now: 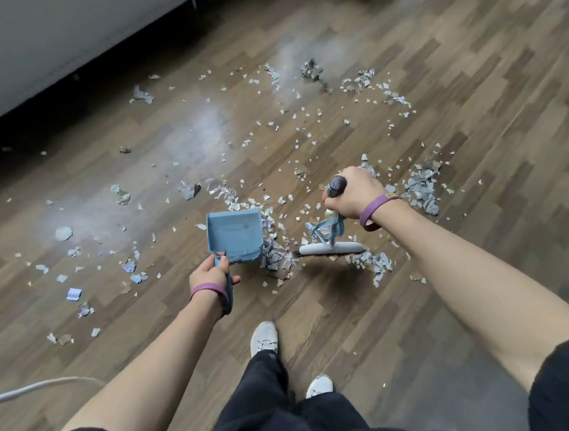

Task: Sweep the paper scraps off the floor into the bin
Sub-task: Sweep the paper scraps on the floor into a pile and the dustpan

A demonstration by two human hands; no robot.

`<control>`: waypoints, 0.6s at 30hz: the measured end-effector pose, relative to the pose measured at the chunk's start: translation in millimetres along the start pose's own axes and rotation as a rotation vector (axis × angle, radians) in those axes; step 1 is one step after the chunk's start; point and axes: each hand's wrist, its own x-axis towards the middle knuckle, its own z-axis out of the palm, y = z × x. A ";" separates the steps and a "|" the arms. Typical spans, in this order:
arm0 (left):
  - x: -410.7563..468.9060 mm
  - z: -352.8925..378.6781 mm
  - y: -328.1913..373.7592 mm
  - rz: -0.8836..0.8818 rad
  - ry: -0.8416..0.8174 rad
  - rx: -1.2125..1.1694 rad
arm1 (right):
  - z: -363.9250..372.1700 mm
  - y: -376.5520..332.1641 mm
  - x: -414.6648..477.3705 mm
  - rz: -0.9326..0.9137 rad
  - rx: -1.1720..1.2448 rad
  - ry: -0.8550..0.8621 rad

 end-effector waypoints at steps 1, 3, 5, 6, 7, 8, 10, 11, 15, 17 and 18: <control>-1.3 2.5 1.3 0.011 -0.010 0.011 | -2.4 4.7 -5.4 0.007 -0.026 -0.020; -6.4 8.6 2.7 0.028 -0.027 0.030 | -4.0 22.3 -17.7 0.007 -0.068 -0.126; -11.3 16.7 1.8 0.030 -0.053 0.059 | -1.0 50.7 -32.4 -0.003 -0.108 -0.261; -14.5 21.8 0.3 0.024 -0.072 0.075 | 0.7 66.9 -42.8 0.001 -0.149 -0.317; -18.4 27.4 -1.7 0.018 -0.093 0.089 | 2.9 84.7 -54.8 0.018 -0.180 -0.373; -22.0 33.6 -5.0 0.014 -0.113 0.104 | 5.0 102.9 -68.7 0.035 -0.192 -0.436; -31.2 46.8 -13.8 0.012 -0.150 0.150 | 10.2 140.7 -97.5 0.088 -0.182 -0.546; -37.9 54.5 -19.7 0.012 -0.168 0.174 | 13.7 160.5 -113.9 0.120 -0.173 -0.592; -65.5 82.2 -52.4 -0.007 -0.231 0.255 | 39.1 241.7 -186.7 0.231 -0.045 -0.629; -81.2 91.9 -72.2 -0.019 -0.276 0.300 | 55.6 276.3 -227.9 0.293 0.058 -0.555; -89.6 94.9 -82.4 -0.018 -0.299 0.322 | 64.4 289.5 -248.6 0.318 0.087 -0.536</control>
